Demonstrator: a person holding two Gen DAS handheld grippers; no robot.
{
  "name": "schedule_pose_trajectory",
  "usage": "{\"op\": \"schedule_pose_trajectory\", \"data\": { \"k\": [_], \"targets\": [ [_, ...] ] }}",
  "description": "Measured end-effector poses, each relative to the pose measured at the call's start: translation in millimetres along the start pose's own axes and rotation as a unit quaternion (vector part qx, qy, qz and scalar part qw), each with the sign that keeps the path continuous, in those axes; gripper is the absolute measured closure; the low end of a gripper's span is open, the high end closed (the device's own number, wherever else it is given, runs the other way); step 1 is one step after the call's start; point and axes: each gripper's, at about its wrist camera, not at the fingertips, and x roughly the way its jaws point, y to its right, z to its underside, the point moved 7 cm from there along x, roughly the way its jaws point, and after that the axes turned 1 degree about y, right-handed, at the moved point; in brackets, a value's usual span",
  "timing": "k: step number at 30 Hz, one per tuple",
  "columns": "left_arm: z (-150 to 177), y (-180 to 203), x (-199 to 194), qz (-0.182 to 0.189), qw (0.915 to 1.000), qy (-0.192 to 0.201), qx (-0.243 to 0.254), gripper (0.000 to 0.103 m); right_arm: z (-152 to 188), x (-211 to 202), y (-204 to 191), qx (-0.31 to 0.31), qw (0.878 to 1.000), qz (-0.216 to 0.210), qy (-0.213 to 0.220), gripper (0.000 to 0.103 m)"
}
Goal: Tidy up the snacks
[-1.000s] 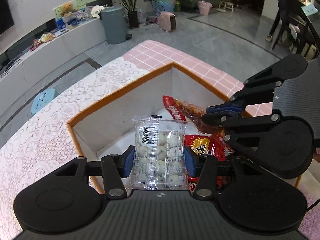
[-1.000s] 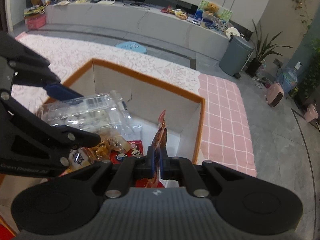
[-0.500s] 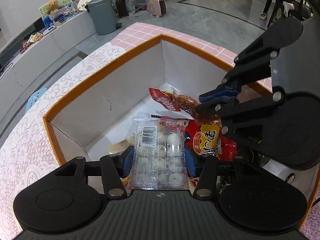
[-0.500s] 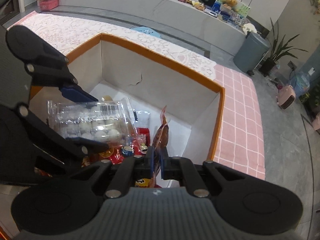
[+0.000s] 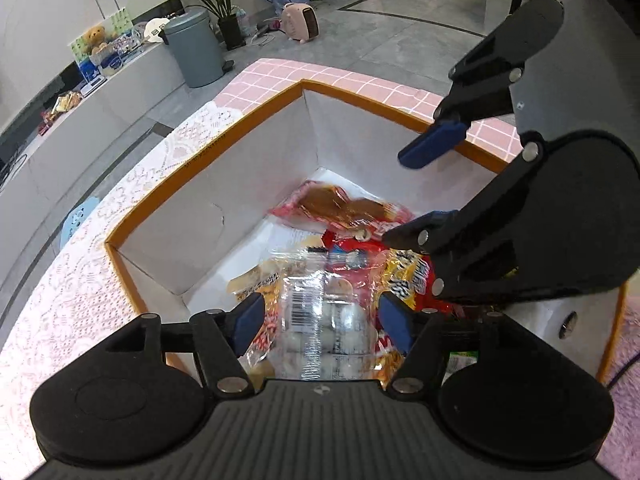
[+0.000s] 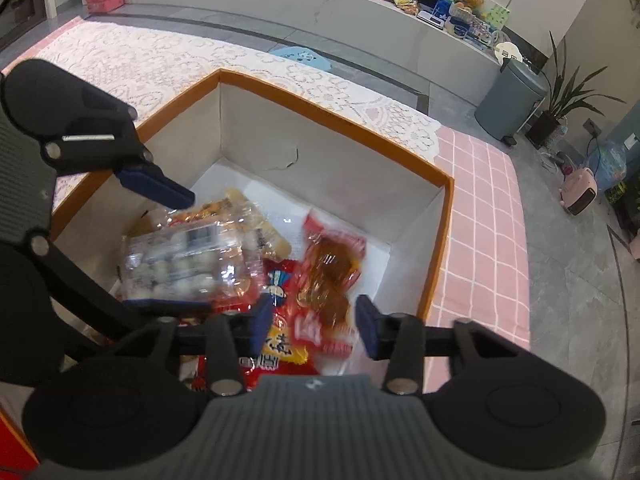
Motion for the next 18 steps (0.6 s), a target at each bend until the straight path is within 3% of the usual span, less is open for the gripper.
{"op": "schedule_pose_trajectory", "data": {
  "k": [10,18],
  "targets": [
    [21.7,-0.9,-48.8,-0.016,0.9988,0.016,-0.044,0.026,10.9,-39.5,-10.4,0.042,0.999,-0.001,-0.01,0.027],
    [49.0,-4.6,-95.2,-0.042,0.9934,0.052,-0.093,0.026,29.6,-83.9,-32.8,0.13,0.99,-0.041,0.024,0.019]
  ]
}}
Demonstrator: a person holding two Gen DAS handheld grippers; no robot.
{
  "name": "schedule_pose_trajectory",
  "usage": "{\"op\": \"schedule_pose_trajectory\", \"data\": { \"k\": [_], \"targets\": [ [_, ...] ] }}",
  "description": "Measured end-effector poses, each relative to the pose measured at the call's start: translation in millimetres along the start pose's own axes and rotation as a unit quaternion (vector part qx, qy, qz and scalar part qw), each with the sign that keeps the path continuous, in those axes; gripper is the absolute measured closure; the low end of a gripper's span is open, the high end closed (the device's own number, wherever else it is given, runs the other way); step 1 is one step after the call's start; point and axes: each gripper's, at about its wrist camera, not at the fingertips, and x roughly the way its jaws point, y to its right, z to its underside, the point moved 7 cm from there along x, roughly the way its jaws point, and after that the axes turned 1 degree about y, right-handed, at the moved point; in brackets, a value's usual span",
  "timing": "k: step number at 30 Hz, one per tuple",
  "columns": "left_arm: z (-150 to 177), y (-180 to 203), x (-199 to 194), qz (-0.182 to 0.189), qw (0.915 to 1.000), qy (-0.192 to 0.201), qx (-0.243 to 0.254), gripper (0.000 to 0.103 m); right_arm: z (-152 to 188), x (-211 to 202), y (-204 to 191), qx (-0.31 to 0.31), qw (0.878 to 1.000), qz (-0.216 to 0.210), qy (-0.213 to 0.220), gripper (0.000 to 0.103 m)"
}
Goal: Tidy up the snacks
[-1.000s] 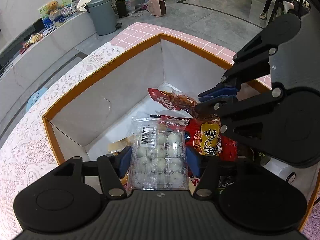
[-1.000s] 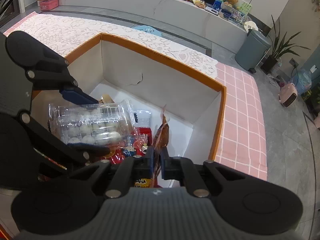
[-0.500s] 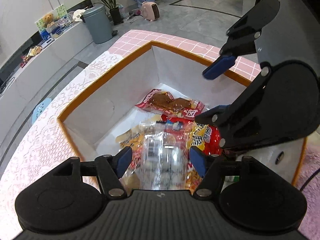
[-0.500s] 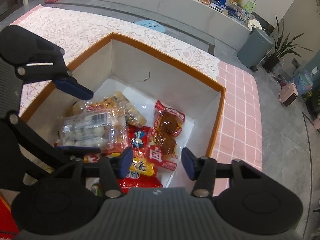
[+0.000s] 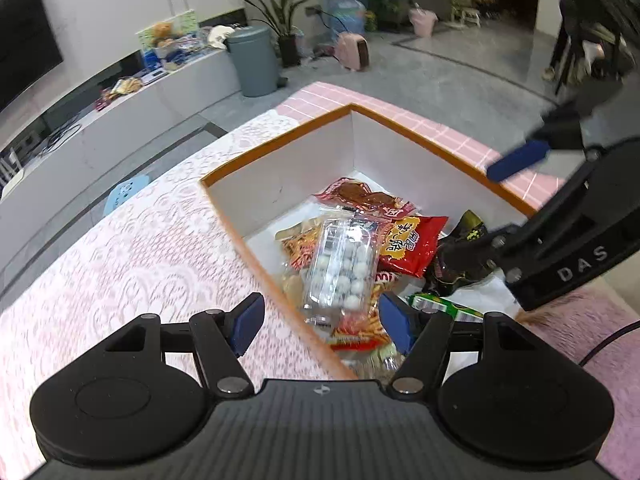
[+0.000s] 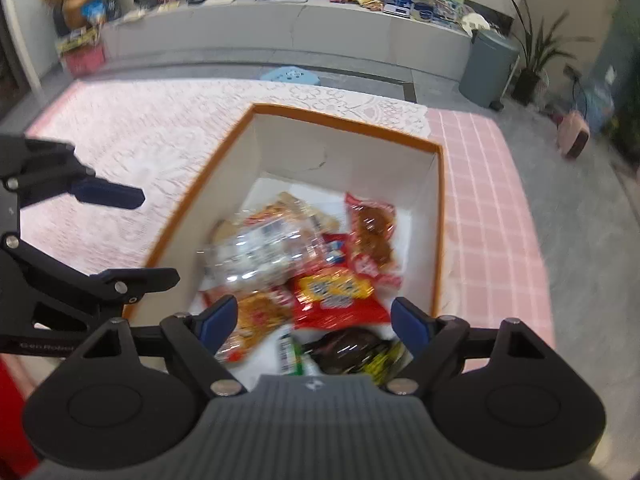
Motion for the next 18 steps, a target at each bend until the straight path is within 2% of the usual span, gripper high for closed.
{"op": "schedule_pose_trajectory", "data": {
  "k": [6,10,18],
  "targets": [
    [22.2,-5.2,-24.1,-0.022,0.9989,0.025,-0.032,0.026,25.2,-15.6,-20.2,0.075,0.996,-0.049,0.007,0.014],
    [36.0,-7.9,-37.2,-0.033,0.9968,0.045,-0.056,0.026,42.3,-15.3,-30.1,0.102,0.993,-0.05,0.009,0.014],
    [62.7,-8.6,-64.2,-0.066,0.9883,0.09,-0.103,0.026,69.9,-34.0,-59.1,0.108,0.989,-0.04,0.087,0.011]
  ]
}}
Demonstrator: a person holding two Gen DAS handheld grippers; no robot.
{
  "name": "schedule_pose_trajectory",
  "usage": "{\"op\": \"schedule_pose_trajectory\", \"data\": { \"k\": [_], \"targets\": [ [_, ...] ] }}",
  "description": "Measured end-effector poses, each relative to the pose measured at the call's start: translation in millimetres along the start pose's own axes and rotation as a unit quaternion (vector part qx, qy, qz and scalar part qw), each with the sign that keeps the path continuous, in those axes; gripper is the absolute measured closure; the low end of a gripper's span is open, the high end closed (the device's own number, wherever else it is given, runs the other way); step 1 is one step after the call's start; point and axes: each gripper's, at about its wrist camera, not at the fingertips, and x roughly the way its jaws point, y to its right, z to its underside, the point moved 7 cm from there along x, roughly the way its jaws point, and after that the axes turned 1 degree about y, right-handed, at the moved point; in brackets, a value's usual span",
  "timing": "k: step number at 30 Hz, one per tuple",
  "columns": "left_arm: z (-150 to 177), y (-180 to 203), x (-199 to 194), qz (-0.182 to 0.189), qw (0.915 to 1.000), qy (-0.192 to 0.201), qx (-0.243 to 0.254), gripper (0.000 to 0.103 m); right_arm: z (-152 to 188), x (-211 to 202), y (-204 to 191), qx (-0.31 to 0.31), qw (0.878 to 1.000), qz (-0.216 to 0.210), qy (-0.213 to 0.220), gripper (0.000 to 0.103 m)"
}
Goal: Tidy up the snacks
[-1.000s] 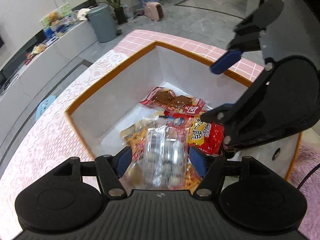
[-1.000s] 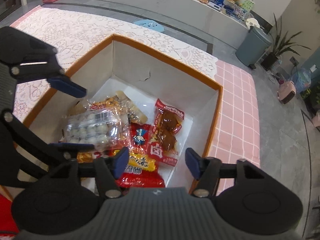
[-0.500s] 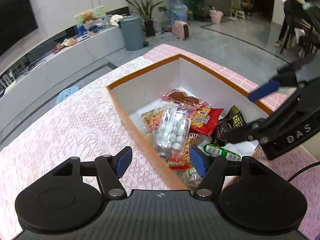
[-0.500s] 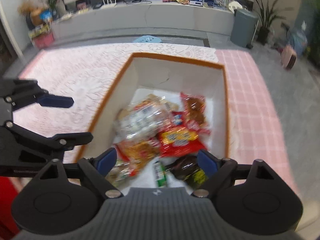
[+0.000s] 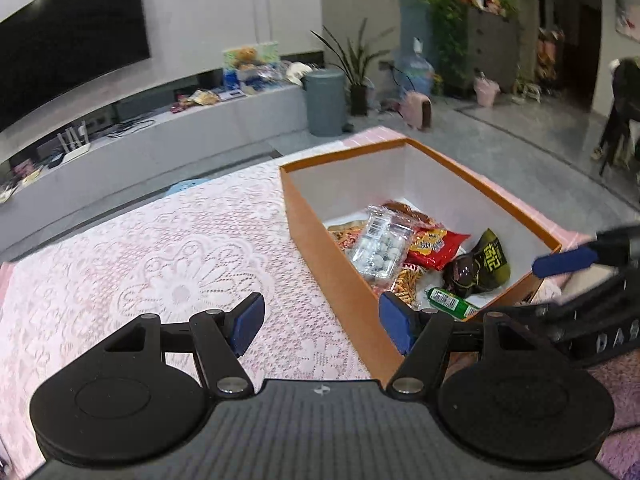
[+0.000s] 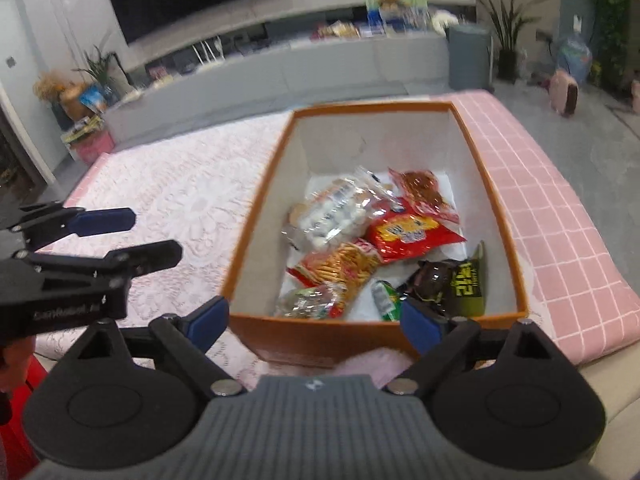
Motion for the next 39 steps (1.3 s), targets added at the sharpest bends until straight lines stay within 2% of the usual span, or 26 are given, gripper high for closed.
{"op": "schedule_pose_trajectory", "data": {
  "k": [3,8,14,23,29,39],
  "targets": [
    [10.2,-1.5,-12.5,-0.003,0.9998,0.016,-0.011,0.025,13.9,-6.1,-6.2,-0.006,0.999,0.017,0.031,0.011],
    [29.1,2.3,-26.2,-0.02,0.9993,0.031,-0.001,0.025,33.9,-10.8,-4.8,-0.009,0.997,0.051,0.062,0.011],
    [48.9,3.3,-27.9,-0.016,0.9995,0.016,-0.021,0.023,43.0,-16.7,-7.9,-0.011,0.994,0.042,0.097,0.01],
    [63.6,1.5,-20.1,-0.04,0.9975,-0.02,-0.055,0.022,42.1,-8.3,-15.5,-0.027,0.994,0.056,0.09,0.01],
    [68.2,0.1,-20.1,-0.049,0.9958,-0.019,-0.075,0.021,42.2,-6.4,-11.7,-0.014,0.994,0.053,0.089,0.009],
    [66.2,-1.7,-22.6,-0.048,0.9955,-0.021,-0.079,0.02,44.4,-7.4,-10.5,-0.014,0.994,0.055,0.094,0.009]
  ]
}}
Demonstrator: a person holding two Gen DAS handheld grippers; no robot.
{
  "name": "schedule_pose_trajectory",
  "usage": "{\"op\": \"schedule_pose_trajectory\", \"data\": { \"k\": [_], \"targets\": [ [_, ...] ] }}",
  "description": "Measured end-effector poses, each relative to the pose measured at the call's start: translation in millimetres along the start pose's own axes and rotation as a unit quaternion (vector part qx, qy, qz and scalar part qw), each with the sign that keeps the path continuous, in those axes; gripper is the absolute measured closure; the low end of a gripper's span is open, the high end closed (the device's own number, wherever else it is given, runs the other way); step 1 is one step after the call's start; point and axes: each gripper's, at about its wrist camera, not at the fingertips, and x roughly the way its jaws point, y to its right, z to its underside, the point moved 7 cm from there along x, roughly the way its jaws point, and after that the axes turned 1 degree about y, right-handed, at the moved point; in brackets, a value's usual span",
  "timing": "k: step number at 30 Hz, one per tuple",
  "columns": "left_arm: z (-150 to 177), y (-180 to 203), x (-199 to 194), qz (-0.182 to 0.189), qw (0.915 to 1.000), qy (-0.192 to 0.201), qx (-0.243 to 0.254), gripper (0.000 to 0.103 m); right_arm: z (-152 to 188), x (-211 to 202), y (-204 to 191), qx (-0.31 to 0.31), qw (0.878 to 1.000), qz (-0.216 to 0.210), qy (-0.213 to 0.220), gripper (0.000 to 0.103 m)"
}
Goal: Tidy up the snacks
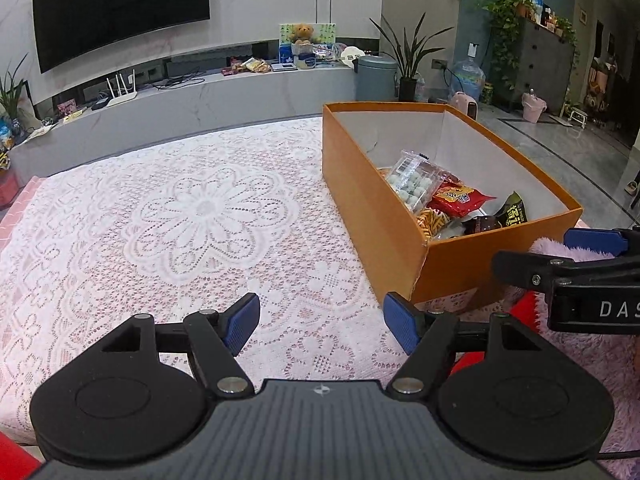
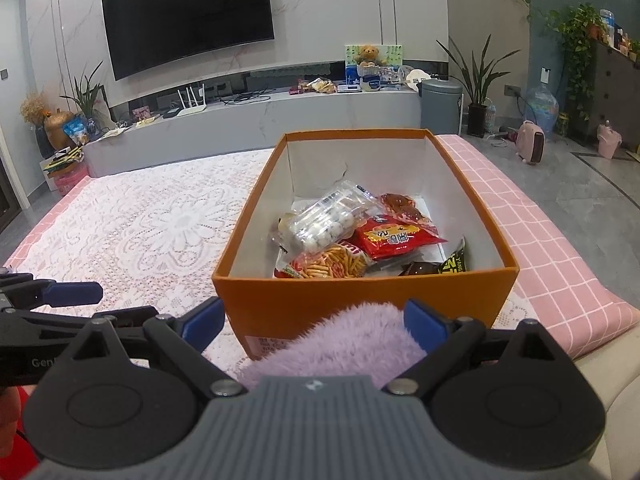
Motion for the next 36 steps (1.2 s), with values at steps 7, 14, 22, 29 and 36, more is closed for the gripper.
{"op": "schedule_pose_trajectory", "data": {
  "k": [7,14,22,29,36],
  "targets": [
    [-1.0,0.8,-1.7,-0.001,1.0,0.001,0.001,0.02,0.6,-1.8,-0.2,0.0,1.0,-0.001,0.004,0.009],
    [-2.0,1.0,-2.5,-0.001,1.0,0.003,0.001,0.02,0.2,-2.6,-0.4,0.0,1.0,-0.003,0.006,0.009],
    [-2.6,0.5,-3.8,-0.002,1.0,0.004,0.0,0.02,0.2,-2.4,-0.6,-0.002,1.0,-0.001,0.004,0.009],
    [-3.6,-0.4,-5.0,-0.004,1.0,0.004,-0.001,0.02,0.0,-2.3,-0.8,-0.002,1.0,-0.002,0.003,0.009],
    [-5.0,-0.6,-6.7,-0.003,1.0,0.006,-0.003,0.02,0.0,-2.4,-0.9,-0.002,1.0,-0.001,0.003,0.009]
  ]
}}
